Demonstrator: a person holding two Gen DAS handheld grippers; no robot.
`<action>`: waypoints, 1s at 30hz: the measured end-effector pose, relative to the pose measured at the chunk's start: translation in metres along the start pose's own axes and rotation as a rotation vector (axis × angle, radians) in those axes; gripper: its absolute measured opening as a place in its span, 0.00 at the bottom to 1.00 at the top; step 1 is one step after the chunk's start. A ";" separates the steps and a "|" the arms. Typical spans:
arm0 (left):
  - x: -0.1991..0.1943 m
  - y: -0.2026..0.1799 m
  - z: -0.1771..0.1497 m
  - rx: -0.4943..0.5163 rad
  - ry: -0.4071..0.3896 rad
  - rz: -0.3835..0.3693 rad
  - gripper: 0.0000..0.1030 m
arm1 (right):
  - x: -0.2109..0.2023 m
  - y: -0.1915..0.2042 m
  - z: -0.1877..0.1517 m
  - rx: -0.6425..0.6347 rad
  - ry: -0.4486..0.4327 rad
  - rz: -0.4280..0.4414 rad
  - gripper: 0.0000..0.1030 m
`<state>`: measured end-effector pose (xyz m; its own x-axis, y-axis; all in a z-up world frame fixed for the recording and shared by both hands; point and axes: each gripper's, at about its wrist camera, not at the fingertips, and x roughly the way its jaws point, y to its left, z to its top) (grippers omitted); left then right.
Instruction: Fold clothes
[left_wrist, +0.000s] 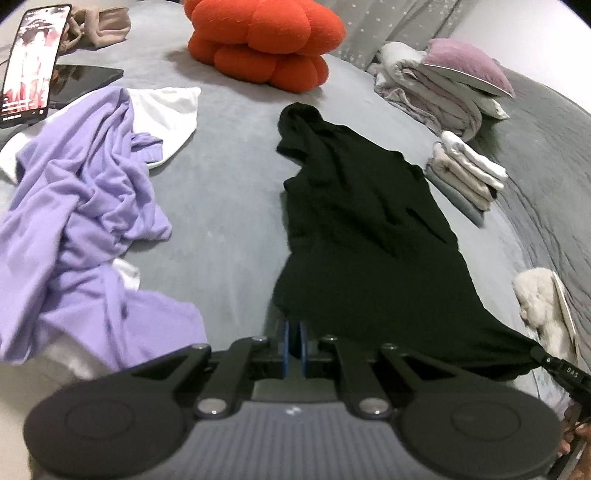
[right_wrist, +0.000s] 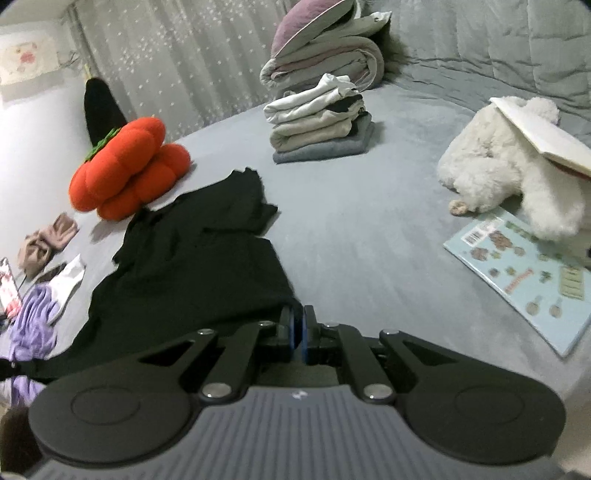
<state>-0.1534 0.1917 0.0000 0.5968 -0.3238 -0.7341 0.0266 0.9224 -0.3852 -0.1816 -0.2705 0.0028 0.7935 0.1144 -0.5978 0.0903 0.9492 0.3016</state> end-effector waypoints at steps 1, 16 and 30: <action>-0.004 0.000 -0.004 0.011 0.004 0.003 0.05 | -0.004 0.000 -0.003 -0.006 0.010 0.002 0.04; -0.005 0.009 -0.051 0.069 0.090 0.089 0.07 | -0.015 0.005 -0.042 -0.043 0.151 0.010 0.07; -0.014 0.017 -0.043 0.050 0.062 0.064 0.46 | -0.021 -0.002 -0.037 -0.002 0.139 -0.012 0.38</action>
<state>-0.1960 0.2027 -0.0202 0.5483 -0.2750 -0.7898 0.0313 0.9505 -0.3093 -0.2208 -0.2638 -0.0121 0.7013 0.1429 -0.6984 0.0974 0.9513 0.2925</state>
